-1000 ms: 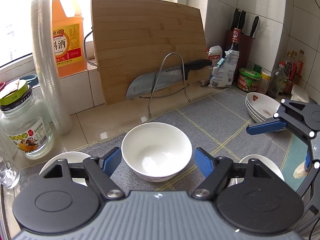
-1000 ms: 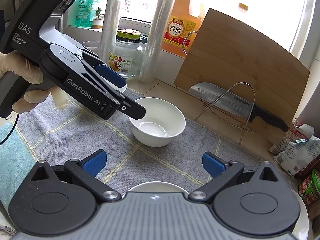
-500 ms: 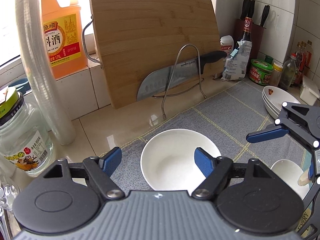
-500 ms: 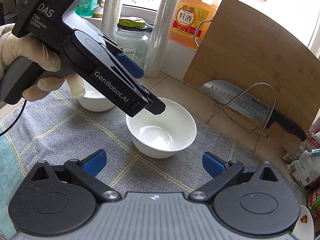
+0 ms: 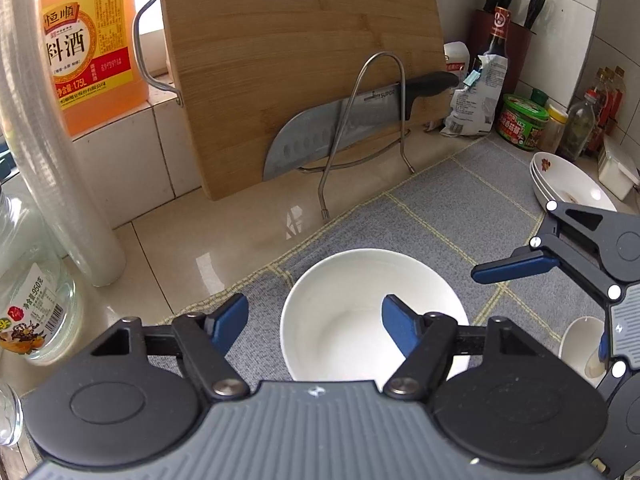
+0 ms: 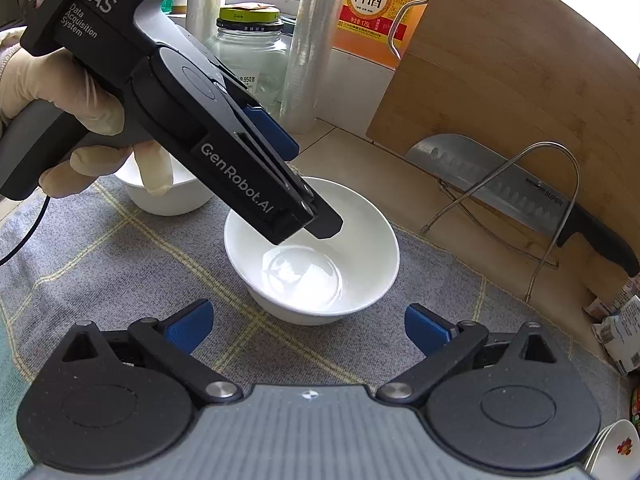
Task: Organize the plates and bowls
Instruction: 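Move the left gripper to the white bowl by the cutting board and grasp its rim, then lift and carry the held bowl over the placed white bowl with the left gripper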
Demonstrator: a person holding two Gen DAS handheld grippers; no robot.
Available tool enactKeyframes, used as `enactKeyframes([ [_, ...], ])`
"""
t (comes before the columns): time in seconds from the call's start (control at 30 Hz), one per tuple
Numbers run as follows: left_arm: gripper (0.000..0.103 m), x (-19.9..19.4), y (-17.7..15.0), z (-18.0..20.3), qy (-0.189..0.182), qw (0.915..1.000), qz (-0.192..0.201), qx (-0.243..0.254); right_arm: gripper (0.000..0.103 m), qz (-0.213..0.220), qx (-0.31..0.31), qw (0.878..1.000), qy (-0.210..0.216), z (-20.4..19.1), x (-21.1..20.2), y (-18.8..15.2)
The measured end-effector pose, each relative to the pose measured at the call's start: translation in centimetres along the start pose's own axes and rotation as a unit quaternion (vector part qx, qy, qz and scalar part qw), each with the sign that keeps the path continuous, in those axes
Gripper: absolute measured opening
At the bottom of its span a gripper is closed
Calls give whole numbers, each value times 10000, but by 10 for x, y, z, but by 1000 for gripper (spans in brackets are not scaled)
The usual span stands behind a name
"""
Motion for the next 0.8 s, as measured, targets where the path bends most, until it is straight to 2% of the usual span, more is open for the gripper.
enactKeyframes([
  [0.17,68,5,1,0,-30,10000,-71,26,102,-28,24,10000,46,2,7,1],
  [0.47,54,9,3,0,-140,9998,-161,43,88,-157,-7,9997,168,5,18,3],
  [0.8,46,15,1,-1,-270,9991,-318,18,83,-141,38,9997,203,7,21,7],
])
Point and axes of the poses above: each gripper's, at about its wrist camera, not at the fingertips, and x roughly the way its jaws point, z to its right, y to its top, the point moved 5 cm from there along x, roughly the way its jaws point, and after that the axes turned 9 degrees about -x, right-handed, at the moved point
